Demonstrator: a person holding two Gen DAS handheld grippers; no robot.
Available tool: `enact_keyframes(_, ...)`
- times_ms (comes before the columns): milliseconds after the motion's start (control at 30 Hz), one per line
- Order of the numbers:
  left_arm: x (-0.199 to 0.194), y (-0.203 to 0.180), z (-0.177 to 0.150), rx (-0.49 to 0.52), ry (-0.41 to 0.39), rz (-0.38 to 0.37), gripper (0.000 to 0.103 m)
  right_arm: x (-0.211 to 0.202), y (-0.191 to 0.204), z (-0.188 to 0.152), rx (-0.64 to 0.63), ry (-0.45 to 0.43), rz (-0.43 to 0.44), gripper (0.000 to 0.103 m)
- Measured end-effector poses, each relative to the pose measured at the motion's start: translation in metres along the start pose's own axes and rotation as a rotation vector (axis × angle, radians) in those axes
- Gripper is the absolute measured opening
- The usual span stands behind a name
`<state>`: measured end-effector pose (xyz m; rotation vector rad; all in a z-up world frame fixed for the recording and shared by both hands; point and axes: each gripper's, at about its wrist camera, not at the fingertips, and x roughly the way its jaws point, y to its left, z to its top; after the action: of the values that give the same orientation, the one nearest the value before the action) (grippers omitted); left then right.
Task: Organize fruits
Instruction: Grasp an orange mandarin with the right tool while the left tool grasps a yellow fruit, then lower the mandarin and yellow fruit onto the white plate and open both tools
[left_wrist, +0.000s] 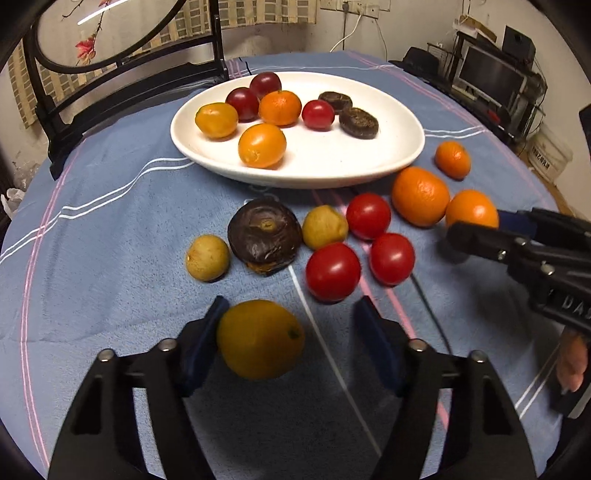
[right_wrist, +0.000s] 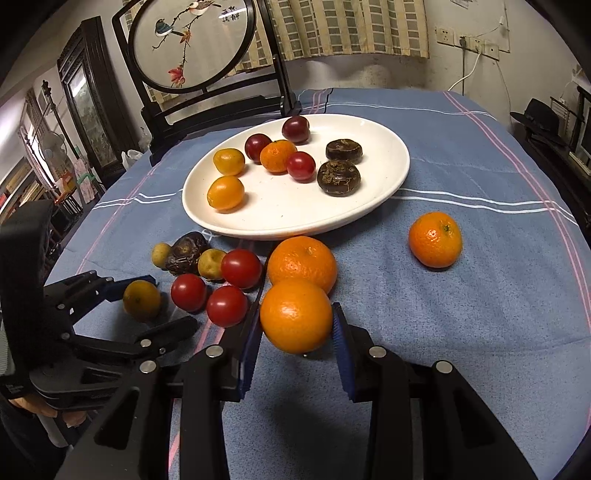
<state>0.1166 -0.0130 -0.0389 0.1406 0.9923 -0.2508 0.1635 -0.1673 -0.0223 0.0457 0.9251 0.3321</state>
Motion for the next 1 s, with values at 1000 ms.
enact_keyframes(1000, -0.024, 0.037, 0.110, -0.260, -0.161, -0.014, 0.039, -0.026, 0.022, 0.068, -0.068, -0.175, -0.042, 0.037)
